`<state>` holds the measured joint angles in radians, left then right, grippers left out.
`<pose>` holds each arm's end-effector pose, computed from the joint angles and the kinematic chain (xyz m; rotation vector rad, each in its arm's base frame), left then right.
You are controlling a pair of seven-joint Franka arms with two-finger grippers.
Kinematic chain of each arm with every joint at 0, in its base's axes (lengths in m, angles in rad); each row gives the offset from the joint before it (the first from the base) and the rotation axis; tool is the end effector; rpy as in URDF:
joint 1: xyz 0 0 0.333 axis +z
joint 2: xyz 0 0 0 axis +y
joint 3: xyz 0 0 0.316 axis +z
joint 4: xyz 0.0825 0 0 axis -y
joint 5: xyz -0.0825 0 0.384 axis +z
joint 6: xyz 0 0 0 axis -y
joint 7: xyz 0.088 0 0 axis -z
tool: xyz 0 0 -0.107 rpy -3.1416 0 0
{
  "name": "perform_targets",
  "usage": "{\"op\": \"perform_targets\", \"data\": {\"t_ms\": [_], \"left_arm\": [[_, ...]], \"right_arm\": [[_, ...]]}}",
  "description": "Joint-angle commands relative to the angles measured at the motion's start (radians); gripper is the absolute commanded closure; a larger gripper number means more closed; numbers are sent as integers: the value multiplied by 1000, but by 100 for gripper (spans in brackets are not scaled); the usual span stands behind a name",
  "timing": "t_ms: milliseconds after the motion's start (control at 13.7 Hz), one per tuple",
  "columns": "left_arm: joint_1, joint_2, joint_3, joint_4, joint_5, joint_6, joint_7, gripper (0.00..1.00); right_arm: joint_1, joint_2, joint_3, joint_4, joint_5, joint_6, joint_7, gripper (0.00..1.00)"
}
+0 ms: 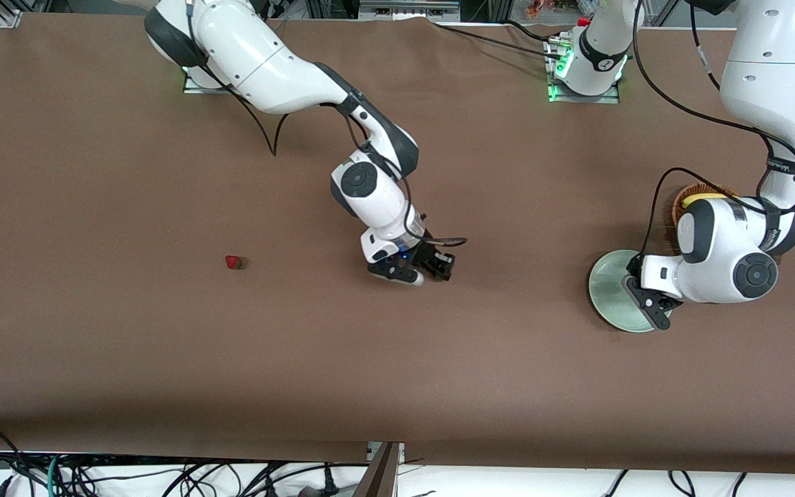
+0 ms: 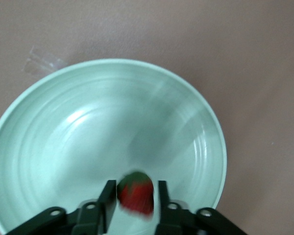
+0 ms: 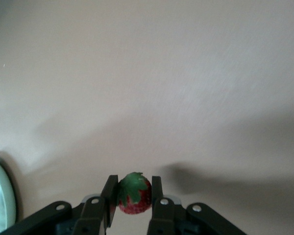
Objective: Collect all strawberries into plate
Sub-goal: 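Release the strawberry onto the plate while the right gripper sets another mid-table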
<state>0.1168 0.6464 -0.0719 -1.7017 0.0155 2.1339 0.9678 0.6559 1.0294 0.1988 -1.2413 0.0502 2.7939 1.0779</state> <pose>0.6503 0.0337 0.2027 2.6858 -1.3352 -0.2560 0.5597 0.5594 0.2007 -2.5418 0.5253 -0.2197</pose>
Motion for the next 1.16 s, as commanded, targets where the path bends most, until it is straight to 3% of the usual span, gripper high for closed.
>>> {"op": "perform_targets", "data": {"t_ms": [0,73,218,437,582,874,1092], "left_arm": [[18,-20,-9,-6,-29,-5,31,0],[17,-43,-9,-7,-31,-9,31,0],[9,-91,-12,-9,-32,-61,13,0],[-2,-125,-22,-7,-90,-141,-104,0],[-5,-140,-86,-9,-92,-158,-249,0],[-35,-130,-212,-7,-92,-141,-580,0],[-181,-97,-212,-7,-79,-56,-895,0]], "right_arm": [[21,20,-13,20,2,33,31,72],[18,17,-13,20,3,32,28,53],[7,-3,-13,20,8,21,20,41],[-42,-47,-12,20,8,-84,8,38],[-94,-98,-12,20,0,-225,-38,38],[-247,-186,-12,17,8,-543,-376,38],[-358,-262,-41,-67,0,-687,-660,36]]}}
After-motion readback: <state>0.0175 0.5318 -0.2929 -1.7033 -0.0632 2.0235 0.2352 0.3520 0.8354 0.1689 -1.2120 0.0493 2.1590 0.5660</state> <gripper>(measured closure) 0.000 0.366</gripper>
